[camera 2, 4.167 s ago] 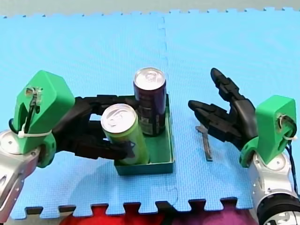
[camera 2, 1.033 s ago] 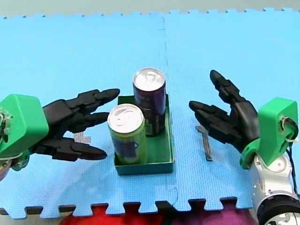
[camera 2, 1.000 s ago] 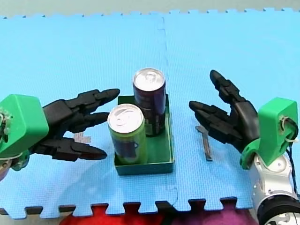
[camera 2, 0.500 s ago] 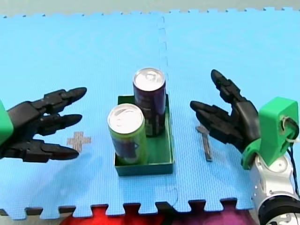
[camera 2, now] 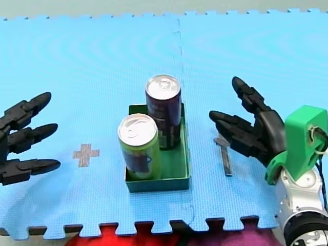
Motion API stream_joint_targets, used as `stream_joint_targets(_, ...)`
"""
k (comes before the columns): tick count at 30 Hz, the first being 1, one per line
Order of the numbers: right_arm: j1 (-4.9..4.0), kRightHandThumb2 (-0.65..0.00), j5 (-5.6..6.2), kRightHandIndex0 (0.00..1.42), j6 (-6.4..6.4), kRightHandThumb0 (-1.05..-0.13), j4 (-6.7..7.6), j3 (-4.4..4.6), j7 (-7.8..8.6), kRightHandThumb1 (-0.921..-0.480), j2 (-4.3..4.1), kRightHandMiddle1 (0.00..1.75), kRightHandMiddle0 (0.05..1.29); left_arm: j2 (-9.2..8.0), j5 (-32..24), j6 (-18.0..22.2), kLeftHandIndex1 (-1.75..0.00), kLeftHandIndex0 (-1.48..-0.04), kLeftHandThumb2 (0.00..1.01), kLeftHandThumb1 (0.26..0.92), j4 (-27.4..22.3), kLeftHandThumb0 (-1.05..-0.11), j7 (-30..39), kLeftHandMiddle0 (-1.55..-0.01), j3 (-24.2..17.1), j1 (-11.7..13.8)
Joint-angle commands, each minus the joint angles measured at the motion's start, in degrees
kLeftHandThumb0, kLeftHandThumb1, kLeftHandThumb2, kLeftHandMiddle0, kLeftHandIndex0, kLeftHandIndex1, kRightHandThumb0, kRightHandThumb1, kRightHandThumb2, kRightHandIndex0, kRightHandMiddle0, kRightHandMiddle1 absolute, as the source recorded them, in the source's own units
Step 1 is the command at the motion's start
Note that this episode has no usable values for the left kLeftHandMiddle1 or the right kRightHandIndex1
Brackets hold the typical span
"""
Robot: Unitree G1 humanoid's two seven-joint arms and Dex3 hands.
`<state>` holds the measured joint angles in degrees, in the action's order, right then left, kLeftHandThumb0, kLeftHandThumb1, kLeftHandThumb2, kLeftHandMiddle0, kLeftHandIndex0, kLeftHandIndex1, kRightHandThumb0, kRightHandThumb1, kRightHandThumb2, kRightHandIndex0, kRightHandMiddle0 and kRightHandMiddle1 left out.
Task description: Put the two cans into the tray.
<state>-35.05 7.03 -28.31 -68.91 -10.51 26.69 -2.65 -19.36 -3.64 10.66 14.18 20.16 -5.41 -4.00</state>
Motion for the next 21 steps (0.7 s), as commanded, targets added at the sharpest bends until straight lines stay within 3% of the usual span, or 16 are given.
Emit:
stream_joint_targets(1, -0.61, -0.33, 0.19, 0.62, 0.22, -1.048, -0.19, -0.28, 0.18, -0.921, -0.69, 0.0, 0.16, 1.03, -0.3, 2.5, -0.02, -0.22, 0.0, 0.754, 3.0, -1.048, -1.3, -0.53, -0.9, -0.2)
stream_joint_targets(6, -0.92, -0.328, 0.12, 0.62, 0.51, -1.048, -0.2, -0.29, 0.24, -0.921, -0.77, 0.0, 0.16, 3.23, -1.2, 4.8, -0.02, -0.24, 0.0, 0.759, 5.7, -1.048, -3.8, -0.55, -2.0, -0.2)
stream_joint_targets(16, -1.27, -0.324, -0.42, 0.62, 0.73, -1.048, -0.64, 0.01, -0.03, -0.921, -0.99, 0.0, 0.15, 3.88, -0.3, 13.5, -0.02, -0.26, 0.01, 0.783, 17.1, -1.048, -5.4, -0.59, -2.6, -2.2)
stream_joint_targets(21, -1.31, -0.321, -0.54, 0.61, 0.95, -1.048, -0.79, 0.06, 0.43, -0.921, -1.28, 0.0, 0.15, 4.66, 0.0, 16.2, -0.02, -0.26, 0.01, 0.792, 20.6, -1.048, -6.3, -0.6, -2.5, -2.7)
